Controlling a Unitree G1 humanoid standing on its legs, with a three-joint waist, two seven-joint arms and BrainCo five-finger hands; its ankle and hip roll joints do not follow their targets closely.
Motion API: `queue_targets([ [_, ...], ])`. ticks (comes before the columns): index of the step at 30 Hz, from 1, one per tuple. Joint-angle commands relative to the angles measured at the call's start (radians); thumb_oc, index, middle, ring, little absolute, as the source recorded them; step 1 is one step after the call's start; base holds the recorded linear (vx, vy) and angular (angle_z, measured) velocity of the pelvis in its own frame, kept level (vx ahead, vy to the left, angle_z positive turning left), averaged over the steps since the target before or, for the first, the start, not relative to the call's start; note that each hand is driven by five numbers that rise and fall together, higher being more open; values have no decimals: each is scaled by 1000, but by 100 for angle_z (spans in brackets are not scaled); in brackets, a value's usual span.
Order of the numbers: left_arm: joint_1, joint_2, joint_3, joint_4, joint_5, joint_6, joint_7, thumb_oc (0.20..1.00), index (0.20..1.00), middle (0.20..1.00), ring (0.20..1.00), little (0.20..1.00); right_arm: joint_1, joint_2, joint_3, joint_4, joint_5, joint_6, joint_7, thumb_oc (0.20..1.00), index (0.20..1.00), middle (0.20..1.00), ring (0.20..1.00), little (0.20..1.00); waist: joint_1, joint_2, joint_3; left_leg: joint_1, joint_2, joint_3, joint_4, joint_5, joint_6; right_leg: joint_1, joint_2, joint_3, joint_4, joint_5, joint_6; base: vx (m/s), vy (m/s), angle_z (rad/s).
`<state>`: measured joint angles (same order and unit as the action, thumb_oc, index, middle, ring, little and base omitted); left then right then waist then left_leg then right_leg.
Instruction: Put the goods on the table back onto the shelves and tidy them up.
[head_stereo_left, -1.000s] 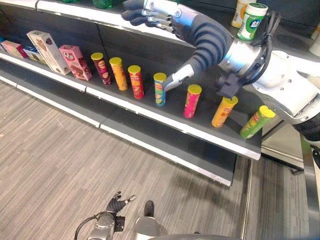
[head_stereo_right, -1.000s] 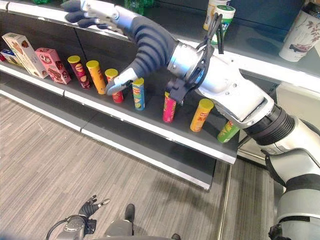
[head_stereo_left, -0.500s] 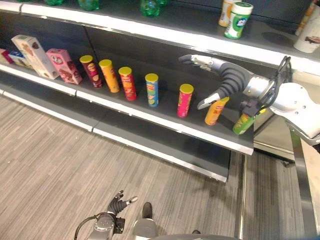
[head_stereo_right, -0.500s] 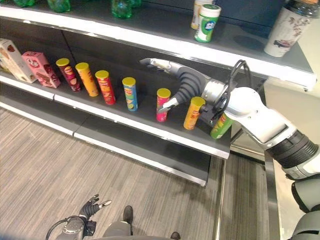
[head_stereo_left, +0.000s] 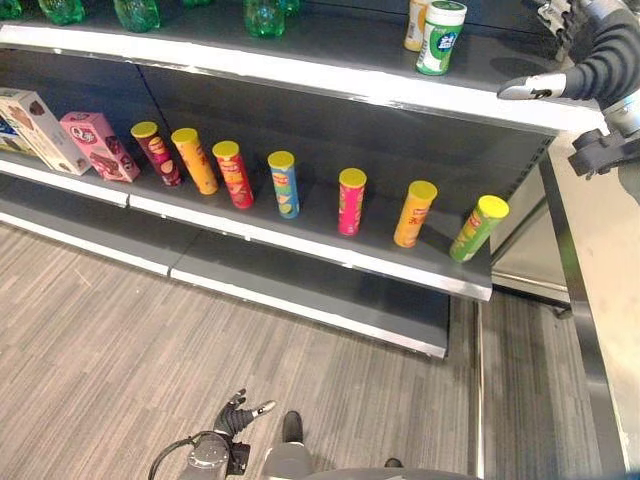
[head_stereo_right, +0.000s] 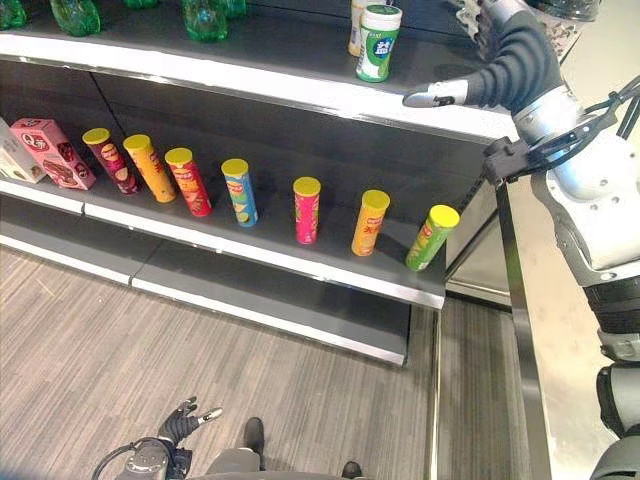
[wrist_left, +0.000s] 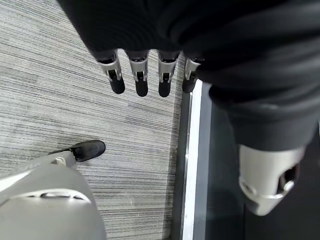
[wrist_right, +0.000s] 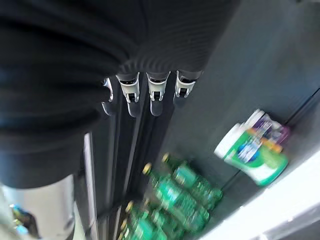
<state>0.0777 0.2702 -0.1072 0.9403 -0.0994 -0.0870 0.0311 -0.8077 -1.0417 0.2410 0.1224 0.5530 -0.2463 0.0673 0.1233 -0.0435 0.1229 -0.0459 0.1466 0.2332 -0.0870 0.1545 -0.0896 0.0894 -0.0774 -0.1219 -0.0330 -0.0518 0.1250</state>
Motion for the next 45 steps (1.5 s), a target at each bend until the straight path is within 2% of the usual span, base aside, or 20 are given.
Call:
queue_targets([
  [1,-52,12,-18,33,-7,-34,20,1000,1000,1000,1000,1000,-61,6,4,74,40,-12,-52,1000,1000,1000,1000,1000,49,-5,-20,95,52,90,92,-193,-85,-98,-33,-67,98,-43,108,0,0,0],
  [5,-65,14,-42,56,-27,-33,25,1000,1000,1000,1000,1000,-190,76,122,319,48,41,-65,1000,1000,1000,1000,1000,63,-8,-20,96,51,84,90,-189,-86,-95,-34,-69,95,-41,104,0,0,0],
  [6,-66,12,-41,56,-27,-33,25,1000,1000,1000,1000,1000,-196,77,127,322,49,40,-65,1000,1000,1000,1000,1000,61,-7,-19,97,51,84,90,-189,-86,-94,-34,-69,95,-41,104,0,0,0],
  [8,-71,17,-62,70,-44,-34,26,1000,1000,1000,1000,1000,-280,130,177,495,55,67,-74,1000,1000,1000,1000,1000,75,-9,-21,96,49,80,89,-187,-87,-91,-32,-73,95,-42,103,1,-2,2],
  [9,-72,16,-61,70,-44,-34,26,1000,1000,1000,1000,1000,-284,131,181,498,56,66,-73,1000,1000,1000,1000,1000,74,-8,-20,96,49,80,89,-187,-87,-91,-32,-73,95,-42,103,0,0,0],
  [11,-72,20,-79,83,-61,-35,27,1000,1000,1000,1000,1000,-355,184,208,651,57,88,-84,1000,1000,1000,1000,1000,87,-10,-20,95,48,75,88,-184,-87,-88,-32,-78,95,-42,104,0,0,0],
  [15,-72,22,-87,95,-74,-36,30,1000,1000,1000,1000,1000,-414,228,233,747,37,107,-87,1000,1000,1000,1000,1000,98,-6,-19,93,42,70,86,-181,-87,-88,-31,-81,95,-42,104,11,4,6],
  [29,-82,13,-80,126,-79,-29,43,1000,1000,1000,1000,1000,-419,291,253,722,-17,115,-100,1000,1000,1000,1000,1000,104,-6,-16,89,30,62,83,-179,-82,-93,-41,-85,99,-39,105,6,4,4],
  [45,-91,9,-59,155,-64,-20,51,1000,1000,1000,1000,1000,-389,298,261,635,-36,114,-99,1000,1000,1000,1000,1000,101,-16,-15,83,24,65,84,-185,-78,-101,-50,-80,97,-33,109,0,0,0],
])
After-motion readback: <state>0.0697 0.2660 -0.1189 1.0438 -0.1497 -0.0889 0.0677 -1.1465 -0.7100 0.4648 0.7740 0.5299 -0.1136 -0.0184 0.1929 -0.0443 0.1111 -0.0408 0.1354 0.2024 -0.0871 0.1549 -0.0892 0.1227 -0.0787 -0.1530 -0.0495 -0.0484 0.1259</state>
